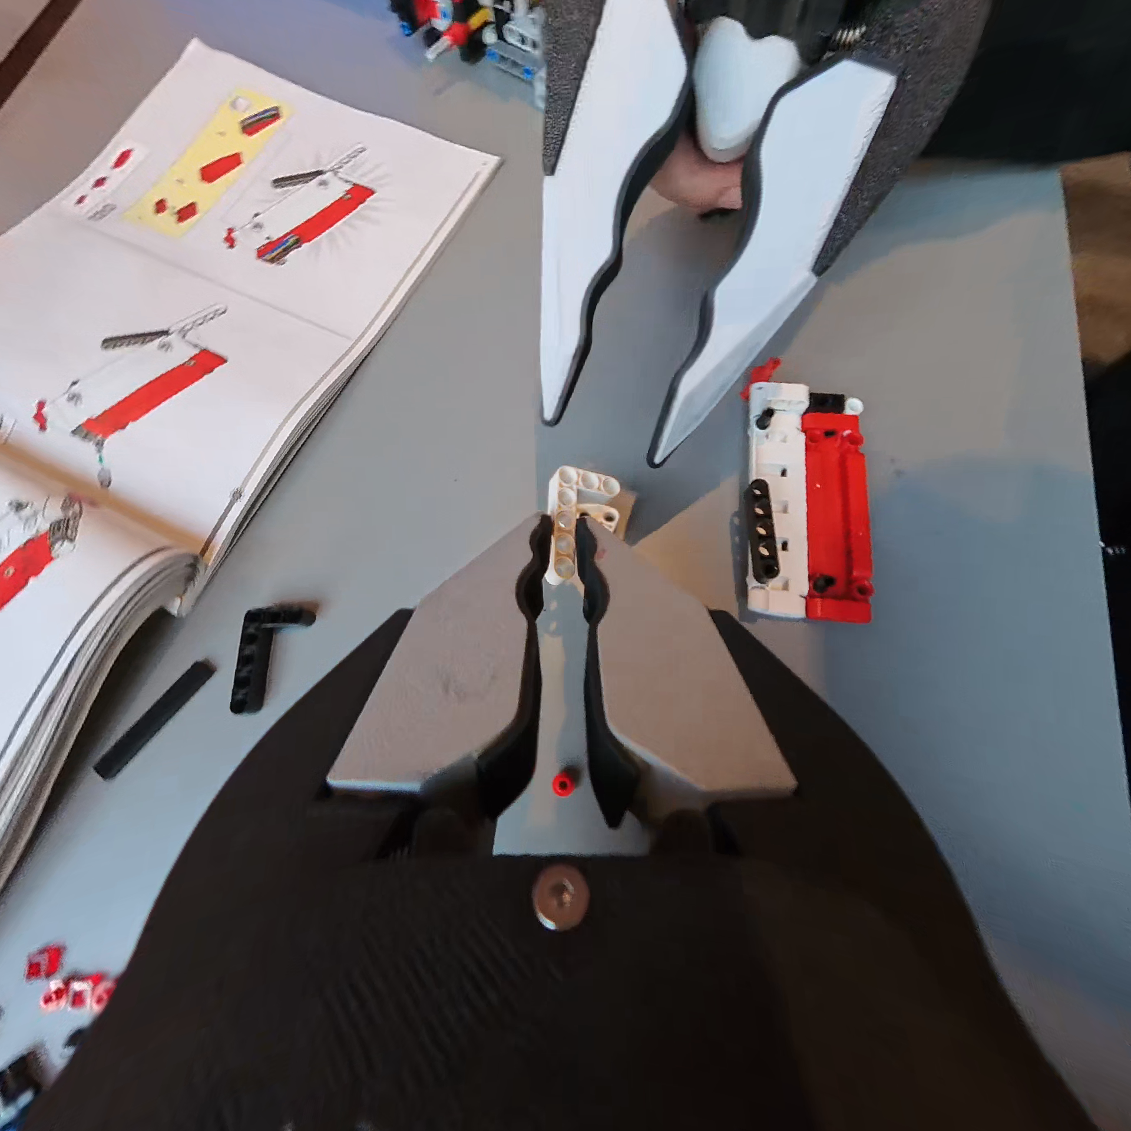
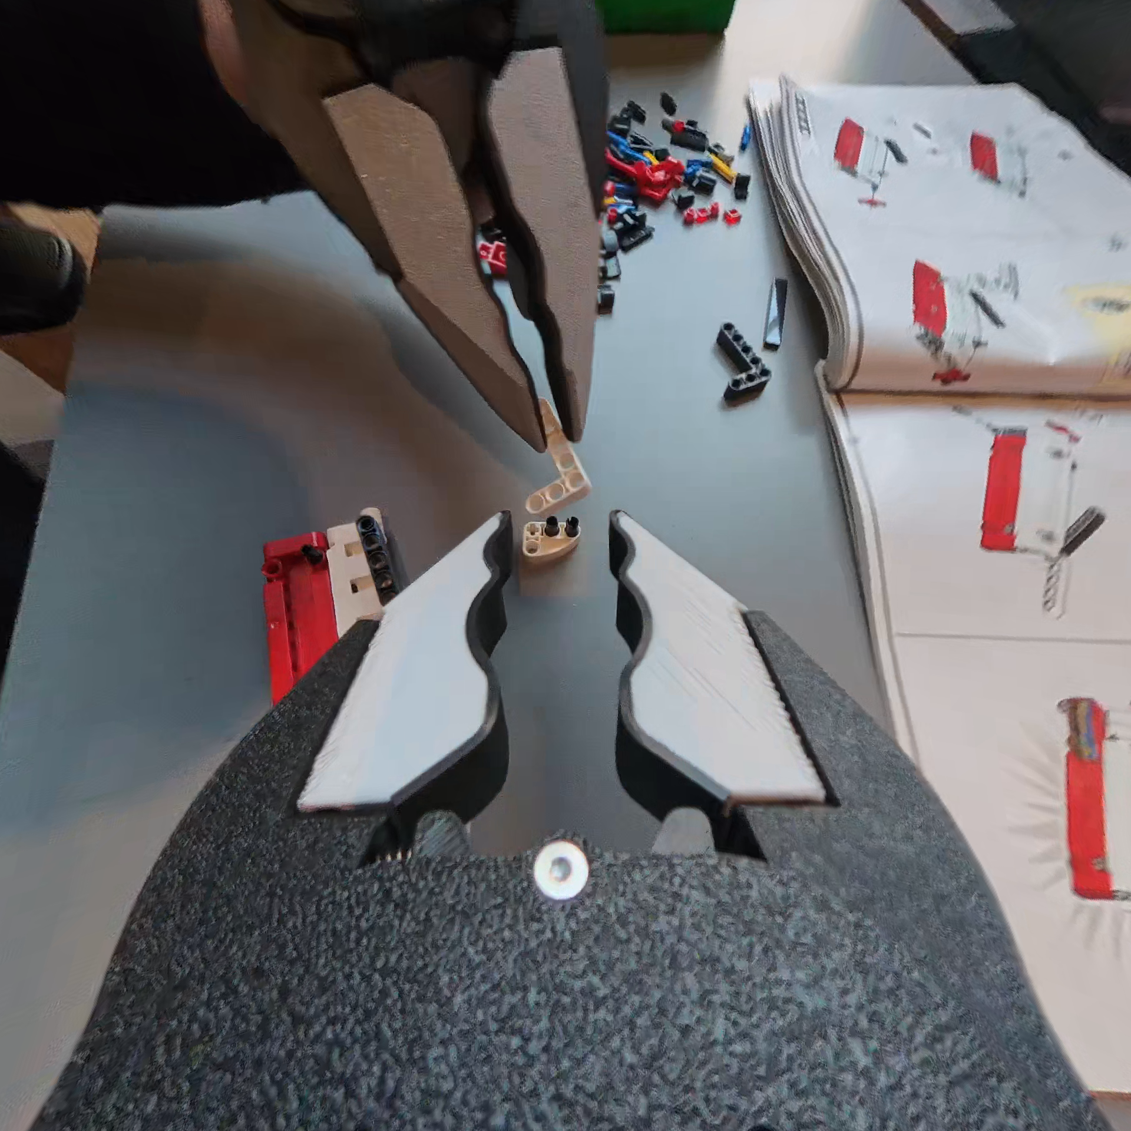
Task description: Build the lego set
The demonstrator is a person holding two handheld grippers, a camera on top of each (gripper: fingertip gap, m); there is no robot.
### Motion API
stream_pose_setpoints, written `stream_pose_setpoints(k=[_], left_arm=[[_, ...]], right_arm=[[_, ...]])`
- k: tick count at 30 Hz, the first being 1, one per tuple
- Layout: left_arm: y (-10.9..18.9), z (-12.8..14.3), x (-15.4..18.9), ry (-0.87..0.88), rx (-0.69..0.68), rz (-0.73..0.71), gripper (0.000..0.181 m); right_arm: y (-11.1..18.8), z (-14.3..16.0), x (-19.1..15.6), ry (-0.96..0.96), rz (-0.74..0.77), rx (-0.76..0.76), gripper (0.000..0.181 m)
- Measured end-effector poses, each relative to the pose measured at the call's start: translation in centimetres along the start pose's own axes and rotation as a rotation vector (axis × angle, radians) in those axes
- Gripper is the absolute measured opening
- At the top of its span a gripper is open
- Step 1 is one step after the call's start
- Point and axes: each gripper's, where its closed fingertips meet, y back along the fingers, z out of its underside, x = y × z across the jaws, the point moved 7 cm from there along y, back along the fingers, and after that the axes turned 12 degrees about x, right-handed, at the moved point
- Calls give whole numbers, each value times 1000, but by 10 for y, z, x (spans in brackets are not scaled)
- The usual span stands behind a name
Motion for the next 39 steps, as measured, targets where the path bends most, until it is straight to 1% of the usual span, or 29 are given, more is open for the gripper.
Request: stream_pose_setpoints(k=[2,5,8,12,15,16,17,19,20,23,26,33,36,39], left_arm=[[-1,-3,-1,-13,-15,67,4],[-2,-6,-3,-41,-44,133,4],[-3,-7,-6,-43,-55,157,4],[-6,-4,-7,-40,-65,211,5],[-7,-5,-6,-47,-63,234,5],[-7,-6,-6,-48,-61,243,5],[-7,-6,-5,-49,-63,250,5],[-7,-5,-8,-48,-69,242,5],[-7,-5,-8,-43,-68,244,5],[-6,-7,-8,-32,-51,256,4],[-6,-7,-9,-27,-49,258,5],[-6,-6,-9,-15,-47,262,5],[-7,-7,-13,-6,-37,223,5],[-7,-6,-16,18,-38,184,8]], right_arm=[[-2,-3,-5,115,0,-11,31],[-5,-4,-11,240,23,-22,24],[-8,-2,-16,284,8,-40,26],[-12,-2,-16,316,37,-36,25],[-11,-2,-17,336,29,-32,3],[-11,-1,-18,338,26,-30,0],[-11,-1,-18,335,25,-30,2],[-12,0,-17,322,39,-32,29],[-12,1,-17,318,45,-40,36],[-12,4,-16,326,53,-50,34],[-14,4,-17,343,54,-43,25],[-14,4,-18,315,47,-27,24],[-15,4,-14,310,70,-32,24],[-16,4,-9,258,79,-24,24]])
